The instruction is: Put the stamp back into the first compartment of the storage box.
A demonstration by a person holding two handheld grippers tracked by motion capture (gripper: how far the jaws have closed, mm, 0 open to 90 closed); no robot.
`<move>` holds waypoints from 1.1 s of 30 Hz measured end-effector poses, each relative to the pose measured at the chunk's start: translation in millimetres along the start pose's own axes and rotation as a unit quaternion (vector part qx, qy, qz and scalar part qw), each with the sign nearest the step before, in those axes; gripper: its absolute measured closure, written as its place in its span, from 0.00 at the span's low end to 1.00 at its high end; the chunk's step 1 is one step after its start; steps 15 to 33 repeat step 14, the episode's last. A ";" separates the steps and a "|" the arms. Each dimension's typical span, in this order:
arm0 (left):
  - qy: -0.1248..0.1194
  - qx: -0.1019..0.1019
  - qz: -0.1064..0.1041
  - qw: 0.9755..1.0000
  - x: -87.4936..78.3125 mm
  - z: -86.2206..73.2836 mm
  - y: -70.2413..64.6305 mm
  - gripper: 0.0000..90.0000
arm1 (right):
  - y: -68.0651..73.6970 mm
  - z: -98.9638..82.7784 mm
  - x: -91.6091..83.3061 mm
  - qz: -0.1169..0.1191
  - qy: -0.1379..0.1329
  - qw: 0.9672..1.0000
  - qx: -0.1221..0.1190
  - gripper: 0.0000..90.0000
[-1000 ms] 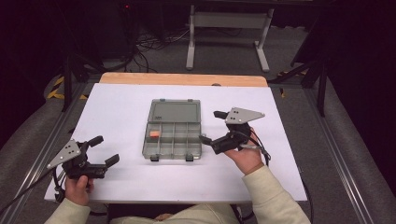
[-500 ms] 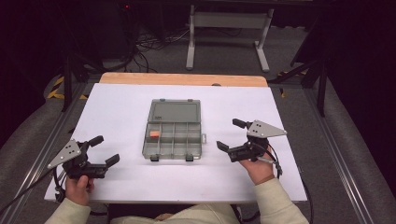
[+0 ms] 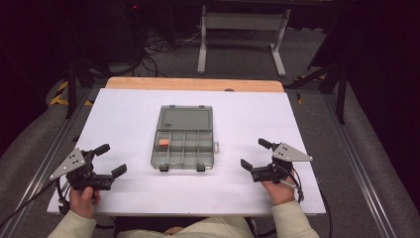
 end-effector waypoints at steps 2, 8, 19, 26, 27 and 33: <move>-0.007 0.000 0.001 1.000 -0.6 1.1 0.4 0.01 | -2.6 -8.6 -2.0 -0.008 0.006 1.000 0.001 0.01; -0.005 -0.002 0.002 1.000 1.1 0.6 0.7 0.01 | -4.6 -13.2 -9.6 -0.013 -0.007 1.000 0.012 0.01; -0.006 -0.004 0.002 1.000 2.9 0.3 1.4 0.01 | -2.1 -13.9 -8.0 -0.011 -0.004 1.000 0.005 0.01; -0.006 -0.004 0.002 1.000 2.9 0.3 1.4 0.01 | -2.1 -13.9 -8.0 -0.011 -0.004 1.000 0.005 0.01; -0.006 -0.004 0.002 1.000 2.9 0.3 1.4 0.01 | -2.1 -13.9 -8.0 -0.011 -0.004 1.000 0.005 0.01; -0.006 -0.004 0.002 1.000 2.9 0.3 1.4 0.01 | -2.1 -13.9 -8.0 -0.011 -0.004 1.000 0.005 0.01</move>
Point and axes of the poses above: each handheld gripper's, and its own axes: x roughly forward along the jaws, z roughly out of its top, y roughly to its left, the point moved 10 cm from there along x, roughly forward along the jaws, and after that the axes turned 10 degrees about x, right-handed, at the moved point
